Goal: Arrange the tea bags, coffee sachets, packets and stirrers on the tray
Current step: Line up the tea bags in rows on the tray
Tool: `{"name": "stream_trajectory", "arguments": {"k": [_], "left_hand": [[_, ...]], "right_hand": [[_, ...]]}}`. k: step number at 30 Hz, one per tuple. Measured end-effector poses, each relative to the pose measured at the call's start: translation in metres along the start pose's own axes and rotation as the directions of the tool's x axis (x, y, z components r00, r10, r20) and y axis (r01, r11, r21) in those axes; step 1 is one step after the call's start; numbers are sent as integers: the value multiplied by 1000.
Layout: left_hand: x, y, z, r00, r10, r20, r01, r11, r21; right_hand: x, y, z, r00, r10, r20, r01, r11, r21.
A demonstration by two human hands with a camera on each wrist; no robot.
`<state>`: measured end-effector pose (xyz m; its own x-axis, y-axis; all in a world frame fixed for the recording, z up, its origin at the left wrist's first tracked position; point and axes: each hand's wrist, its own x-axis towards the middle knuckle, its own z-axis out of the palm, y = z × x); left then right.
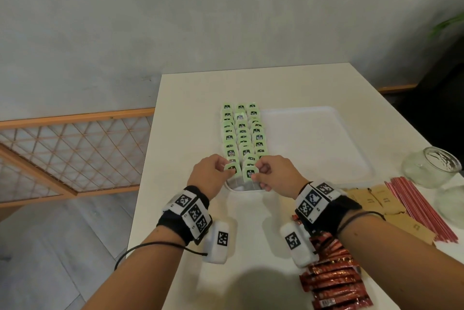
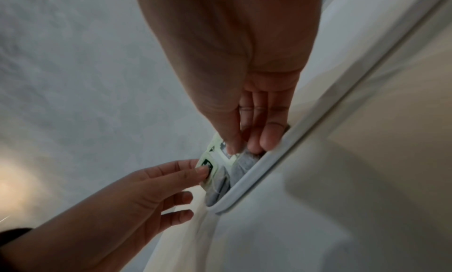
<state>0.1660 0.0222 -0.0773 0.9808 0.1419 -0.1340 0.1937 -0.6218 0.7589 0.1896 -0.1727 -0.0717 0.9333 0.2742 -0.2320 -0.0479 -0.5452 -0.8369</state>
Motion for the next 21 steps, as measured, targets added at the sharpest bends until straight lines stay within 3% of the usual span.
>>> {"name": "stream_trajectory", "arguments": {"k": [4,8,12,17,21], "left_hand": [[-9,6,6,980,180,-87,-164,971,172],[-20,14,13,982,188,13,-178,900,398],[-20,15,13,993,101,67,-120,910,396],[-22,25,17,965,260,29,-248,874,417],[-22,33,26,935,347,77,-339,804,489]], "right_hand": [[-2,2,1,999,-21,-35,20,999,-29],[-6,1,-2,999,-41,-11,41,999,-26],[-9,3,-11,995,-65,-78,65,998,2],[-8,25,-37,976,3,-217,-13,999,-46],[-5,34,-36,985,97,-142,-115,985,-130]]}}
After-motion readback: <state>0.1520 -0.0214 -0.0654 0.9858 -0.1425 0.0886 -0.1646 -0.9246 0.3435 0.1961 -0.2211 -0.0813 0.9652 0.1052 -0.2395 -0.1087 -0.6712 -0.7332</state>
